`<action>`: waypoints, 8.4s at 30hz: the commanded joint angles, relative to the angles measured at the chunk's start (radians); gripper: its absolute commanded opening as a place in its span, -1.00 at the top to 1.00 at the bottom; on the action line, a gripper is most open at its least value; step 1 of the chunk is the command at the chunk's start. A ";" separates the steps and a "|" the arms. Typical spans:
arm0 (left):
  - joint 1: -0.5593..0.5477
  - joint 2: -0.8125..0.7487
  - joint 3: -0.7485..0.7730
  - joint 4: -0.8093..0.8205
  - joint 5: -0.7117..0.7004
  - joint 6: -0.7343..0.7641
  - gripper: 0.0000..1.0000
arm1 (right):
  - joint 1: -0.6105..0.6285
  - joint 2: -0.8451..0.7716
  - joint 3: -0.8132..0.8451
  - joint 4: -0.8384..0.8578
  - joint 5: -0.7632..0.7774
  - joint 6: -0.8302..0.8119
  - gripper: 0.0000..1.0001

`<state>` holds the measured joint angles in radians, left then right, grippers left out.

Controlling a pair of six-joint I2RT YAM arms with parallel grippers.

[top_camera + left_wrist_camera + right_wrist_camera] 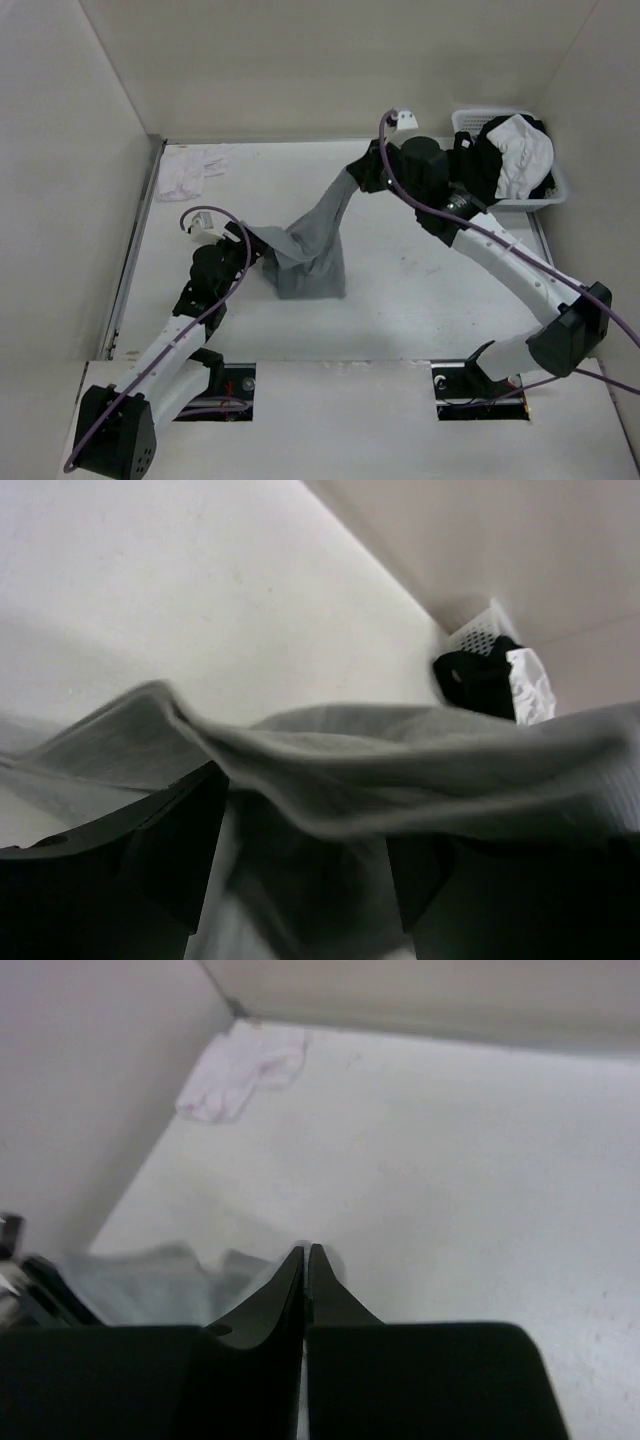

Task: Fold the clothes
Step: Move the tank top to the center of the board, then flatten the tank top out

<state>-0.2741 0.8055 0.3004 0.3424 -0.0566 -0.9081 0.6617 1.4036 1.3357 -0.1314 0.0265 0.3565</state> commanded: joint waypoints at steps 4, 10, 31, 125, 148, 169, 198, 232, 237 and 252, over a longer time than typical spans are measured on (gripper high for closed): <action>-0.007 0.173 0.066 0.001 -0.040 -0.009 -0.16 | -0.029 0.178 0.647 0.072 -0.004 -0.020 0.98; 0.013 0.104 0.132 -0.009 -0.080 -0.041 -0.15 | 0.097 0.166 0.811 -0.022 0.105 -0.110 0.97; 0.016 0.024 0.016 -0.201 -0.075 0.046 -0.11 | 0.579 -0.138 -0.513 0.141 0.446 0.404 -0.04; -0.237 0.336 0.619 -0.226 -0.143 0.225 0.71 | -0.268 0.460 0.646 0.067 -0.181 0.113 0.90; -1.072 0.492 0.327 -0.454 -0.254 0.382 0.60 | 0.037 -0.555 -0.950 0.127 0.254 0.484 0.66; -1.164 0.701 0.382 -0.493 -0.471 0.463 0.41 | 0.065 -0.701 -1.049 0.107 0.256 0.522 0.61; -0.301 -0.250 0.253 -0.600 -0.154 0.207 0.98 | 0.203 -0.309 -0.971 0.220 0.176 0.621 0.05; -0.012 -0.339 0.146 -0.606 0.001 0.144 0.98 | 0.344 -0.345 -0.889 -0.195 0.354 0.763 0.17; -0.014 -0.341 0.144 -0.597 0.001 0.147 0.98 | 0.344 -0.266 -0.885 -0.162 0.320 0.762 0.25; -0.035 -0.309 0.584 -0.471 -0.057 0.087 1.00 | 0.423 -0.686 -0.350 -0.542 0.735 0.469 0.97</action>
<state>-0.2996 0.5144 0.6853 -0.2893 -0.0711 -0.7986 1.0470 0.8013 0.7460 -0.5507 0.5526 0.9749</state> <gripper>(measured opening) 0.014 0.022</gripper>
